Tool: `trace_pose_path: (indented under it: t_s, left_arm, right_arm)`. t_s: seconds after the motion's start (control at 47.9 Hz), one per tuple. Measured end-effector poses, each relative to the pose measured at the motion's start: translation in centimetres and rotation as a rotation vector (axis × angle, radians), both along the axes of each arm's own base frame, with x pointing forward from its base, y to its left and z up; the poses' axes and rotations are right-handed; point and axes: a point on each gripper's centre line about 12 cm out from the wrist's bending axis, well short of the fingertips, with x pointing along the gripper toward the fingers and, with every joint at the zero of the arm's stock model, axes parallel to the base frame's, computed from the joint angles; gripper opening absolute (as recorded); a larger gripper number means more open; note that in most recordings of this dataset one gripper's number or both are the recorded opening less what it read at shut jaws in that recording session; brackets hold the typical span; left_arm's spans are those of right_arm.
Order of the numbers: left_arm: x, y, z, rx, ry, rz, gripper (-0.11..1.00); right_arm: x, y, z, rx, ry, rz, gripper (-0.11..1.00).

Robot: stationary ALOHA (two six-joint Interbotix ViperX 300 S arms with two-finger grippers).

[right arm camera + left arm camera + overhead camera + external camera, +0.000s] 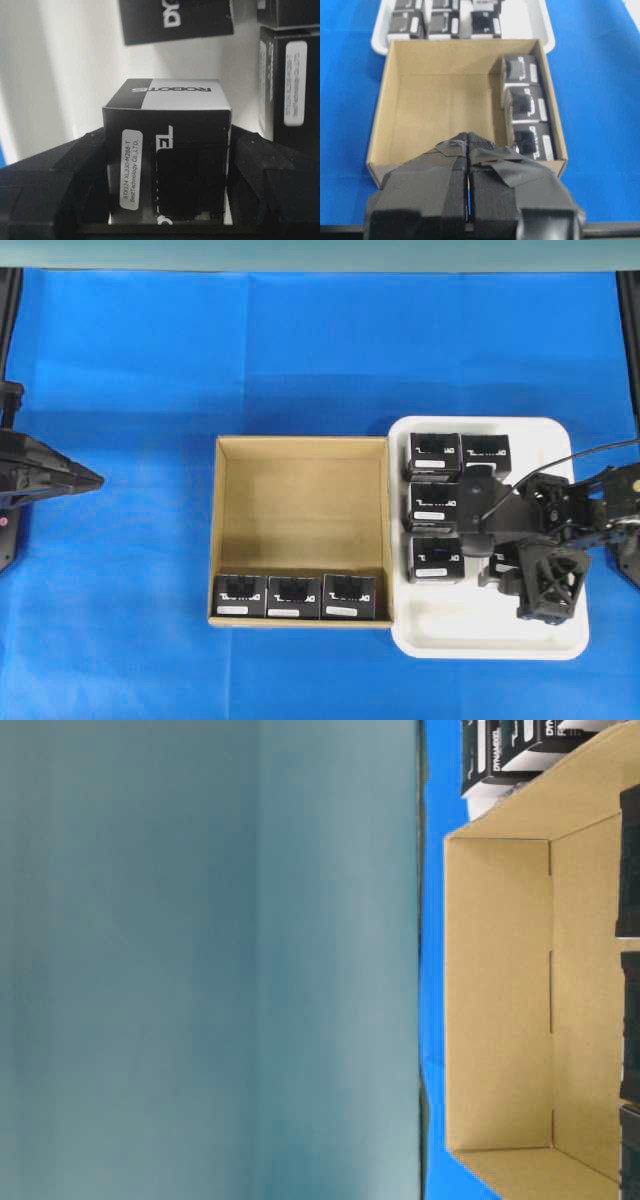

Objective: Pick the box from inside the cardboard box.
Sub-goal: 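Lower the black cube onto the tray's lower right and open the gripper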

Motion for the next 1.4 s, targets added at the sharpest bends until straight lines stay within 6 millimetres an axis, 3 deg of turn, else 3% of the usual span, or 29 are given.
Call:
trace_pose_path:
  t_s: [0.355,1.024,1.191,1.4]
  left_arm:
    - [0.0,0.0,0.0,0.000,0.002,0.000,-0.06]
    - [0.0,0.0,0.0,0.000,-0.002,0.000,-0.06]
    - [0.0,-0.1,0.0,0.000,0.000,-0.006,-0.06]
    - [0.0,-0.2,0.0,0.000,0.000,-0.009,-0.06]
  right_arm:
    - [1.0,-0.2,-2.4,-0.023,0.013,-0.004,0.64]
    - [2.0,-0.1,-2.0,-0.027,0.005,0.010,0.64]
    - [2.1,0.0,-1.7,-0.024,0.034,0.015,0.96]
    - [2.3,0.1,-1.2,-0.020,0.045,0.016,0.96]
